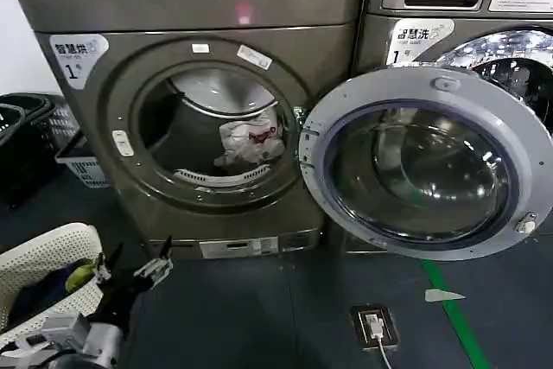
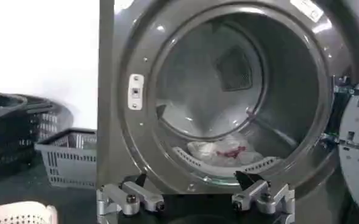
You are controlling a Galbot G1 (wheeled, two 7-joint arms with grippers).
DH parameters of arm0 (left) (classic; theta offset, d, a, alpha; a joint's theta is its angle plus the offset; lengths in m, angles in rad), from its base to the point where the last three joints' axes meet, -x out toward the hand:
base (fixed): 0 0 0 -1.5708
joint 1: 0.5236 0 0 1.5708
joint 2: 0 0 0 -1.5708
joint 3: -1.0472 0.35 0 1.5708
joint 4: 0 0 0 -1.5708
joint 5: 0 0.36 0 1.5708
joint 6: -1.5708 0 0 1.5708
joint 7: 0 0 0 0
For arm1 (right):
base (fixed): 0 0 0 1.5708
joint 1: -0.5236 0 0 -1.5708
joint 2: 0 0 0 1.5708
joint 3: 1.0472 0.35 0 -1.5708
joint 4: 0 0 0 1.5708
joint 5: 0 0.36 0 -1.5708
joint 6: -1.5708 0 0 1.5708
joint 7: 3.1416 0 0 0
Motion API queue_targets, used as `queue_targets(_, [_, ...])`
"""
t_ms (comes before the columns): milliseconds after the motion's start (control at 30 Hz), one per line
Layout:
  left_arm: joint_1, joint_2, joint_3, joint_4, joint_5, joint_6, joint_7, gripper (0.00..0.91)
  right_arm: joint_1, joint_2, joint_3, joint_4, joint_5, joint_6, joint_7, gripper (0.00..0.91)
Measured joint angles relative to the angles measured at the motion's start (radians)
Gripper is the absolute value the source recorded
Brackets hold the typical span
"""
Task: Grasp the clothes from the dryer.
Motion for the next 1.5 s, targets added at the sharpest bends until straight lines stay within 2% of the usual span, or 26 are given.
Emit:
queue_targets(433, [-0.001,0.016,0.005,0.022,0.069,-0.05,0.041,0.907,-0.007,0.006,-0.008,-0.003,0.004,0.033,-0.016,0.907])
queue_targets(1500, [-0.022,0.036,0.009,0.038,0.118,-0.062,0.061,0.907,-0.011,0.011,-0.013,-0.009,0.02,0.101,-0.05,0.907])
